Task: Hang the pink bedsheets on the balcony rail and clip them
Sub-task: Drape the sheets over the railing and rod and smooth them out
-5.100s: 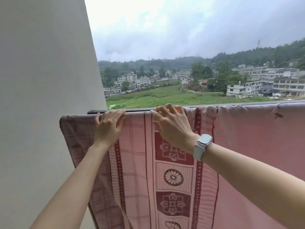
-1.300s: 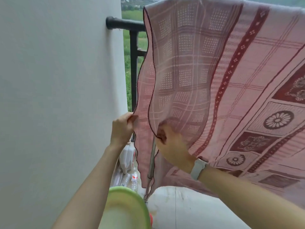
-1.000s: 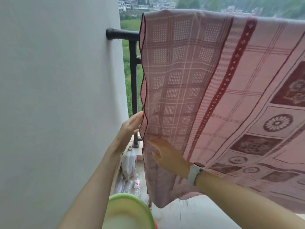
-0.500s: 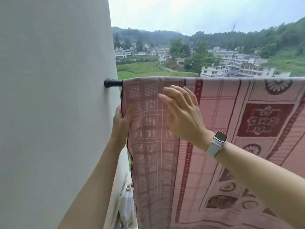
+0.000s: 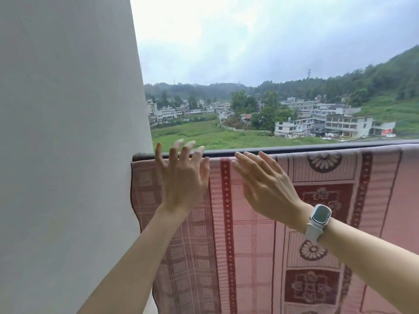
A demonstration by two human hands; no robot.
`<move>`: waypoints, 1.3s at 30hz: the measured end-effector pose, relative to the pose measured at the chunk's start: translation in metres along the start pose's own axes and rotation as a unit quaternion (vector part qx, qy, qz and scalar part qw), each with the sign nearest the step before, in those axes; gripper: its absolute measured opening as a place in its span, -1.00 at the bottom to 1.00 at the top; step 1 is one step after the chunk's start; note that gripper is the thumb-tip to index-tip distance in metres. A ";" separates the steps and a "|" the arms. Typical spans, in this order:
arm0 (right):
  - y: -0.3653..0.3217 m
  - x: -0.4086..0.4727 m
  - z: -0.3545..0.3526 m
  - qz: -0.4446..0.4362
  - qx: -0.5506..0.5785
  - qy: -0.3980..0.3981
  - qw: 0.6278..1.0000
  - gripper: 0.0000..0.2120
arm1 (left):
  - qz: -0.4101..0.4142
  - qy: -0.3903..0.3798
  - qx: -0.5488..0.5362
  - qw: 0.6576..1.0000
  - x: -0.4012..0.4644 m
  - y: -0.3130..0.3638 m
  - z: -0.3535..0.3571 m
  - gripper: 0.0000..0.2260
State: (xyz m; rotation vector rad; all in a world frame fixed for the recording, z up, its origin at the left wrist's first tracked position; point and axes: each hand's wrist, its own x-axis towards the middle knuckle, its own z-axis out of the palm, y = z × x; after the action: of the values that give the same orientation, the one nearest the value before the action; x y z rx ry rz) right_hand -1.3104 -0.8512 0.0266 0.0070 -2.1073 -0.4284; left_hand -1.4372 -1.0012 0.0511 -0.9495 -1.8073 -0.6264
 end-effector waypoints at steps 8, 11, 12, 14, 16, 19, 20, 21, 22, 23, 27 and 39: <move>0.145 -0.096 -0.056 0.119 -0.073 -0.039 0.989 -0.61 | 0.093 -0.103 -0.027 0.990 0.017 0.147 0.053 -0.61; 0.201 -0.133 -0.087 0.148 -0.101 -0.064 0.982 -0.57 | 0.118 -0.101 -0.053 0.986 0.029 0.219 0.069 -0.59; 0.219 -0.145 -0.098 0.160 -0.106 -0.074 0.979 -0.56 | 0.122 -0.101 -0.065 0.985 0.032 0.244 0.074 -0.58; 0.253 -0.167 -0.116 0.194 -0.103 -0.090 0.971 -0.53 | 0.126 -0.097 -0.084 0.984 0.037 0.292 0.085 -0.57; 0.285 -0.188 -0.131 0.233 -0.103 -0.106 0.961 -0.52 | 0.133 -0.101 -0.091 0.982 0.042 0.336 0.096 -0.57; 0.331 -0.211 -0.148 0.243 -0.112 -0.139 0.953 -0.51 | 0.150 -0.109 -0.073 0.980 0.052 0.397 0.111 -0.60; 0.346 -0.218 -0.154 0.253 -0.110 -0.142 0.951 -0.51 | 0.157 -0.115 -0.064 0.979 0.056 0.416 0.115 -0.63; 0.361 -0.225 -0.158 0.271 -0.106 -0.138 0.947 -0.49 | 0.163 -0.122 -0.059 0.977 0.061 0.435 0.120 -0.68; 0.375 -0.233 -0.163 0.294 -0.102 -0.130 0.941 -0.47 | 0.169 -0.131 -0.062 0.975 0.065 0.454 0.125 -0.74; 0.391 -0.243 -0.168 0.313 -0.101 -0.121 0.937 -0.45 | 0.177 -0.138 -0.071 0.972 0.069 0.474 0.131 -0.78; 0.457 -0.295 -0.193 0.332 -0.131 -0.115 0.927 -0.46 | 0.222 -0.163 -0.102 0.956 0.084 0.560 0.156 -0.77; 0.696 -0.449 -0.307 0.478 -0.225 -0.158 0.834 -0.48 | 0.317 -0.172 -0.190 0.913 0.121 0.892 0.246 -0.52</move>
State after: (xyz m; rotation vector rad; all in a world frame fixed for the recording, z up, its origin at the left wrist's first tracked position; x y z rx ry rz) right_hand -0.7004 -0.2130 0.0203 -1.4138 -1.9627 -0.2938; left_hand -0.8558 -0.2711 0.0678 -1.9088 -1.5445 -0.4090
